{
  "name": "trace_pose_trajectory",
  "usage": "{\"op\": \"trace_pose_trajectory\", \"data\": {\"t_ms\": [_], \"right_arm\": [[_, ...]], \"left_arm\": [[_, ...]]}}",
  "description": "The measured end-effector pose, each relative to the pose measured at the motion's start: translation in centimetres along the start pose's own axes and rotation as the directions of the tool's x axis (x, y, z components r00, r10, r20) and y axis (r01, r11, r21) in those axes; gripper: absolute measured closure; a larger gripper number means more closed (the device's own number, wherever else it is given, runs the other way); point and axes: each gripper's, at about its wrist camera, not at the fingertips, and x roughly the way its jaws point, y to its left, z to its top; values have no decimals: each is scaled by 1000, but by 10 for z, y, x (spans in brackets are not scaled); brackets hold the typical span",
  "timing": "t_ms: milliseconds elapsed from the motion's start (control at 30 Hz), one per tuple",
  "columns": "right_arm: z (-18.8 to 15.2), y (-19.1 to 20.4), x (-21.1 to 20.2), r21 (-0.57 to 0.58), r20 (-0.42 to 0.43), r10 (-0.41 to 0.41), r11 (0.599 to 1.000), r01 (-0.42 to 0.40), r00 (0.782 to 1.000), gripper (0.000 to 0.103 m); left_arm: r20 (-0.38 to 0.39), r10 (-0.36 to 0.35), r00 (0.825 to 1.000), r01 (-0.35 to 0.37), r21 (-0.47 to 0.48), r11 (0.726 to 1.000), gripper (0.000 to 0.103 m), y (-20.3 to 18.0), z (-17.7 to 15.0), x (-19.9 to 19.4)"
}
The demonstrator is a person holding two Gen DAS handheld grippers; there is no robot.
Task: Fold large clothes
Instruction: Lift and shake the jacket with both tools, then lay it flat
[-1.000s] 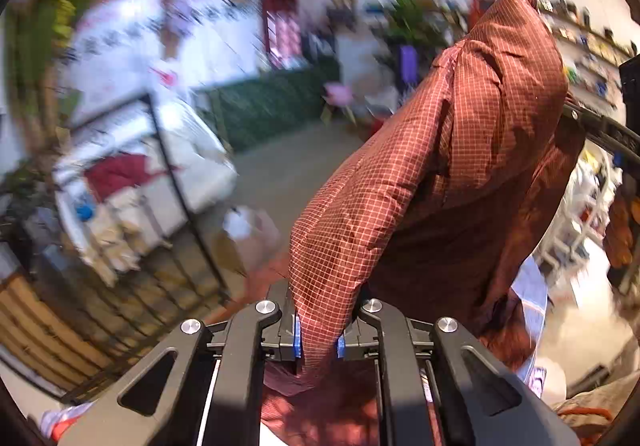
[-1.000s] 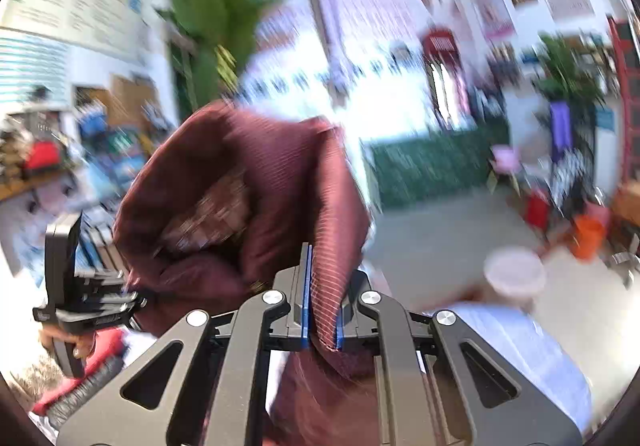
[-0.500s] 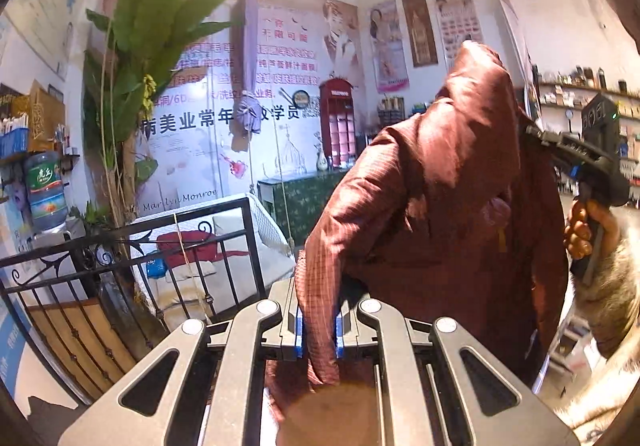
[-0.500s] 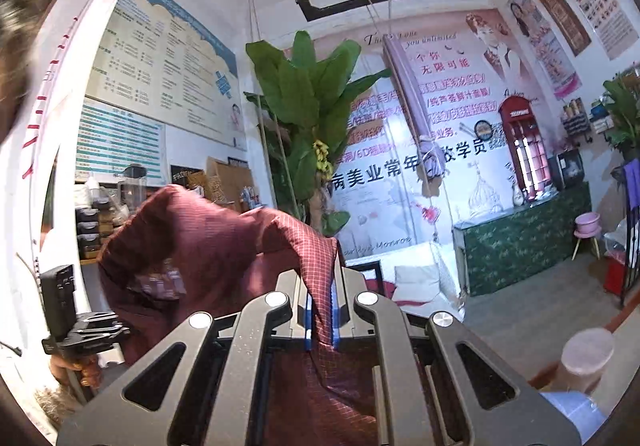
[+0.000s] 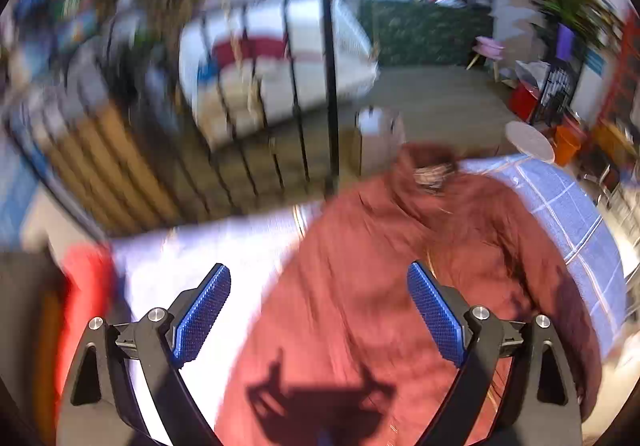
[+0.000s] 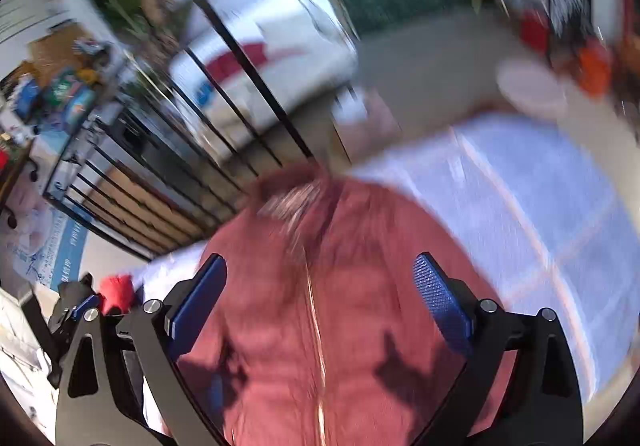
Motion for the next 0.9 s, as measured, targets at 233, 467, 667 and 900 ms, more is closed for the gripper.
{"op": "trace_pose_trajectory", "data": {"t_ms": [233,467,667,900], "right_arm": [[-109,-106,27,-38,-228,-289,957,288,930,10],[-156,-147,32,-16,-320,-324,942,337,890,10],[-153,-93,45,-29,-353,-205,978,208,913,10],[-165,-57,61,-188,-371,-220,969,160,902,10]], "left_arm": [[-264,24,964,-67,-157,985,15,61,-99,38],[-370,140,919,-208,-149,967,13,122,-169,23],[-406,66,912,-136,-146,980,6,95,-213,45],[-511,156,846,-184,-5,983,8,52,-271,93]]}}
